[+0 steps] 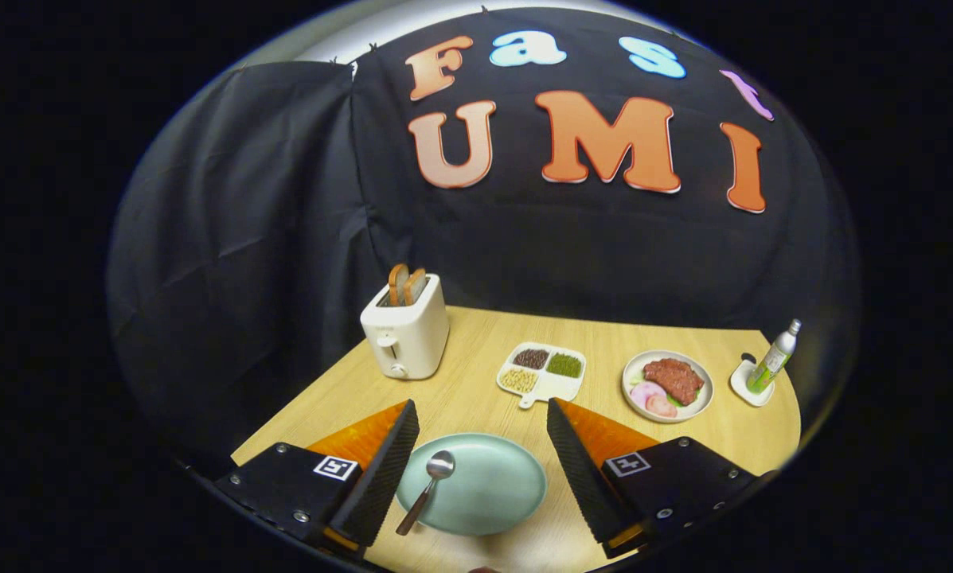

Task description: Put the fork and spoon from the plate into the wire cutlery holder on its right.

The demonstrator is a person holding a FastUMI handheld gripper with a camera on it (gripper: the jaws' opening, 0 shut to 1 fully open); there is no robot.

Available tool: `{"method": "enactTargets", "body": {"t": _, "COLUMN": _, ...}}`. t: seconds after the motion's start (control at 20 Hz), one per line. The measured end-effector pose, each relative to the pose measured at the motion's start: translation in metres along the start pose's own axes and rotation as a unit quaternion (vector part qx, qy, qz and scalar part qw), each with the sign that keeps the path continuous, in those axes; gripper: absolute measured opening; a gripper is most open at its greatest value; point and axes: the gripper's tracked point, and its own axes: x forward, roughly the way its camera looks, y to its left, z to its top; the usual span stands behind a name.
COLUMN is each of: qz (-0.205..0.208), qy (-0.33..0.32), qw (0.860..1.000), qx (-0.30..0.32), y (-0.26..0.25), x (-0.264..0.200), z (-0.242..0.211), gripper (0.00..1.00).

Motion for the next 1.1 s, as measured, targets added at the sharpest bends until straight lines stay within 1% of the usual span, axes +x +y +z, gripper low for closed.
{"method": "enactTargets", "body": {"t": 0.1, "qz": 0.003, "qy": 0.041, "qw": 0.999, "qx": 0.013, "y": 0.005, "x": 0.010, "z": -0.019, "gripper": 0.97}}
{"method": "enactTargets", "body": {"t": 0.25, "qz": 0.014, "qy": 0.084, "qw": 0.996, "qx": 0.024, "y": 0.016, "x": 0.024, "z": -0.042, "gripper": 0.97}}
{"method": "enactTargets", "body": {"t": 0.35, "qz": 0.008, "qy": 0.120, "qw": 0.993, "qx": 0.023, "y": 0.018, "x": 0.032, "z": -0.062, "gripper": 0.97}}
{"method": "enactTargets", "body": {"t": 0.4, "qz": 0.003, "qy": 0.143, "qw": 0.989, "qx": 0.023, "y": 0.018, "x": 0.035, "z": -0.073, "gripper": 0.97}}
{"method": "enactTargets", "body": {"t": 0.55, "qz": 0.009, "qy": 0.203, "qw": 0.979, "qx": 0.031, "y": 0.028, "x": 0.045, "z": -0.103, "gripper": 0.96}}
{"method": "enactTargets", "body": {"t": 0.8, "qz": 0.016, "qy": 0.278, "qw": 0.960, "qx": 0.019, "y": 0.040, "x": 0.055, "z": -0.146, "gripper": 0.95}}
{"method": "enactTargets", "body": {"t": 0.95, "qz": 0.016, "qy": 0.311, "qw": 0.950, "qx": 0.007, "y": 0.043, "x": 0.060, "z": -0.165, "gripper": 0.91}}
{"method": "enactTargets", "body": {"t": 1.1, "qz": 0.006, "qy": 0.338, "qw": 0.941, "qx": -0.011, "y": 0.040, "x": 0.066, "z": -0.180, "gripper": 0.86}}
